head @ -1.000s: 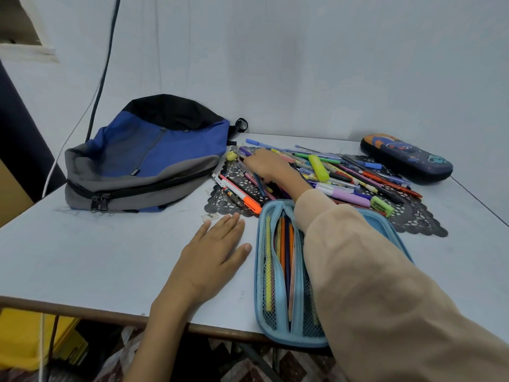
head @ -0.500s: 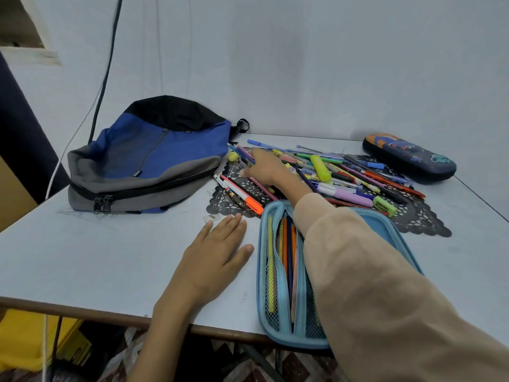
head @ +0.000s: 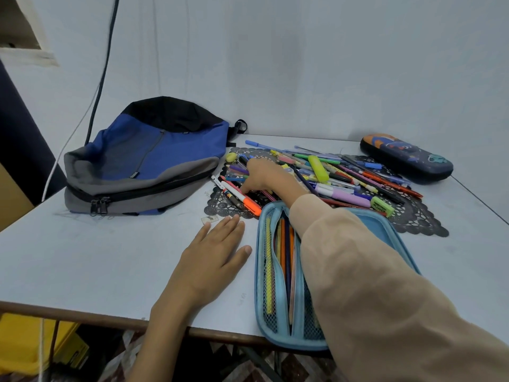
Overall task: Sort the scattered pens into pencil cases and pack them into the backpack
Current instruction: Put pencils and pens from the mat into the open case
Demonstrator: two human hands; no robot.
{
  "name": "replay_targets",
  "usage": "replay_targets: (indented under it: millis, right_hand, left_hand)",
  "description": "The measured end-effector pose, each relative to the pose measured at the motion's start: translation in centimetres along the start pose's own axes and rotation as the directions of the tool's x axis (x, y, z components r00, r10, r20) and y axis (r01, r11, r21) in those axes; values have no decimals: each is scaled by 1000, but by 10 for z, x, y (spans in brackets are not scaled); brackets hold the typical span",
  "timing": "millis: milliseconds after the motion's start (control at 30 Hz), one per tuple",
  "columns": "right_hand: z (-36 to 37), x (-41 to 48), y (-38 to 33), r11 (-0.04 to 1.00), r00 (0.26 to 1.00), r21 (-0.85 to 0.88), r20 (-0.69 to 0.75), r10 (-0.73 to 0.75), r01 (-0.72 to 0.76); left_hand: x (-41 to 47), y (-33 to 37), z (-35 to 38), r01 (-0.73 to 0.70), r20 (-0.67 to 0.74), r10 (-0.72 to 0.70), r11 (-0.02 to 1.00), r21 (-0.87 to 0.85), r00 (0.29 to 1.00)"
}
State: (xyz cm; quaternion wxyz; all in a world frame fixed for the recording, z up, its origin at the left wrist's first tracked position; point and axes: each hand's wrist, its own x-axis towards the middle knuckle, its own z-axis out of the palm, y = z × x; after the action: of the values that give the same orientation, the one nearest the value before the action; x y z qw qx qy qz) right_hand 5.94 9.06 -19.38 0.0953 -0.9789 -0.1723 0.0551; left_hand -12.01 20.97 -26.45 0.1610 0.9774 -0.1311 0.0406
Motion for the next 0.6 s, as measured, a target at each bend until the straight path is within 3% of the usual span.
replay_targets:
  millis: [167, 367, 600]
  right_hand:
    - [-3, -3, -4, 998, 998, -50, 59, -33, 36]
    - [-11, -6, 4, 988, 997, 137, -53, -63, 70]
    - [-10, 0, 12, 991, 989, 123, -146, -32, 50]
  left_hand:
    - [0, 0, 0, 0, -3, 0, 1000, -1, 1000]
    - [-1, 1, -1, 7, 1, -7, 1000, -4, 1000]
    - [1, -1, 1, 1, -6, -1, 1000, 9, 1000]
